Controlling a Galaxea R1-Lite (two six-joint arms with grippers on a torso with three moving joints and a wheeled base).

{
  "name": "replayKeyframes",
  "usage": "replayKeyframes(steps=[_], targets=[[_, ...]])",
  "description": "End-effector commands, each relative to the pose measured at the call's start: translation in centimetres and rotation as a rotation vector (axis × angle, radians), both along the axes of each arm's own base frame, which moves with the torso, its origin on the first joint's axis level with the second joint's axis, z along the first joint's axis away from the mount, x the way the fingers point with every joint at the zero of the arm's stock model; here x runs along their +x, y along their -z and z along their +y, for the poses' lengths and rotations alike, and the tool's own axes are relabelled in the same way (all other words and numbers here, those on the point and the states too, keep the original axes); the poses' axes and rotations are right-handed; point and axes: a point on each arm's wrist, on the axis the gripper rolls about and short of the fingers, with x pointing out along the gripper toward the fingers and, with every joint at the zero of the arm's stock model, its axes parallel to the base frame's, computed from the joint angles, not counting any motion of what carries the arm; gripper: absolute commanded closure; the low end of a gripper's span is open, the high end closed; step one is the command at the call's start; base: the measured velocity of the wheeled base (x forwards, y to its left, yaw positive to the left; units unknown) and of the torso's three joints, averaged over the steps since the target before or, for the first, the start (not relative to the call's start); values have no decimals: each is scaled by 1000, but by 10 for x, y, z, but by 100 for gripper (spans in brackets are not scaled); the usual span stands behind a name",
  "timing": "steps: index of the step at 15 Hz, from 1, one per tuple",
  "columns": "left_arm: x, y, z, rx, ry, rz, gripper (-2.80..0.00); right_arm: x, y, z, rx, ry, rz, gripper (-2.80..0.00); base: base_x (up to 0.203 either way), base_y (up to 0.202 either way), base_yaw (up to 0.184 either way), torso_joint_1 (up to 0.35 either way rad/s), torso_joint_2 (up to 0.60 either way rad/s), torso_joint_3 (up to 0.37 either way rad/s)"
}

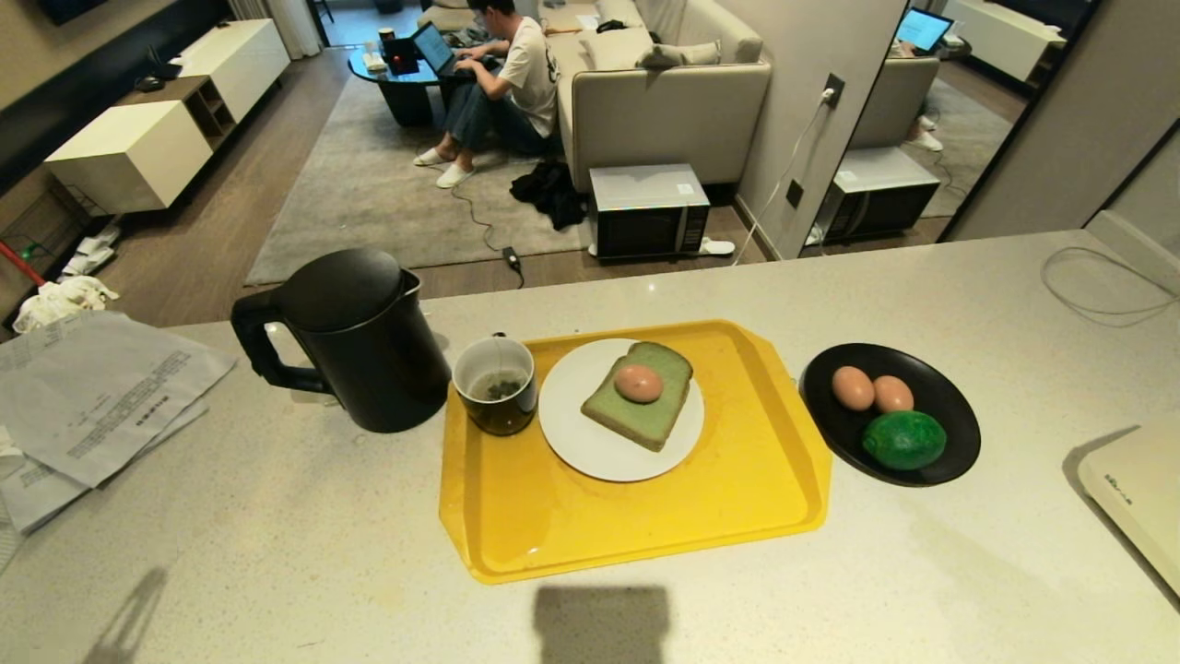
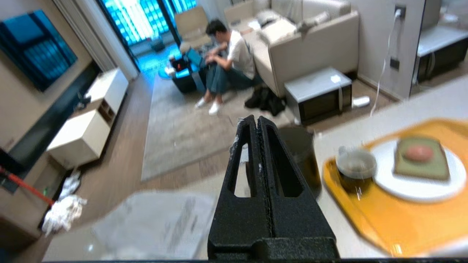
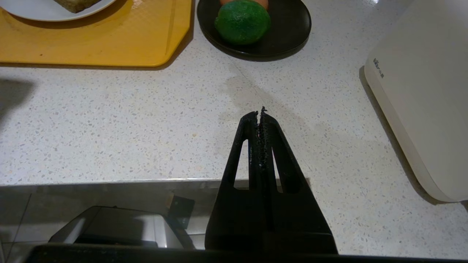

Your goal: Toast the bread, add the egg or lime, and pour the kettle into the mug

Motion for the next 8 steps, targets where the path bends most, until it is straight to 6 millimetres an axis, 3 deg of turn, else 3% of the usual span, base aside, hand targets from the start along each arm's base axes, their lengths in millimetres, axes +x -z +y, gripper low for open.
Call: replayKeyframes(steps=[1,5,8], targets=[[-38,33,0,-9,-27,-20,0,0,0,0,-1,-2,1,0,0,0,0,0,0,0],[-48,82,-6,-28,-65,2,0,0,0,0,0,-2,1,0,0,0,0,0,0,0],[-42,117,-6,-40,-94,30,0,0,0,0,0,-2,1,0,0,0,0,0,0,0]])
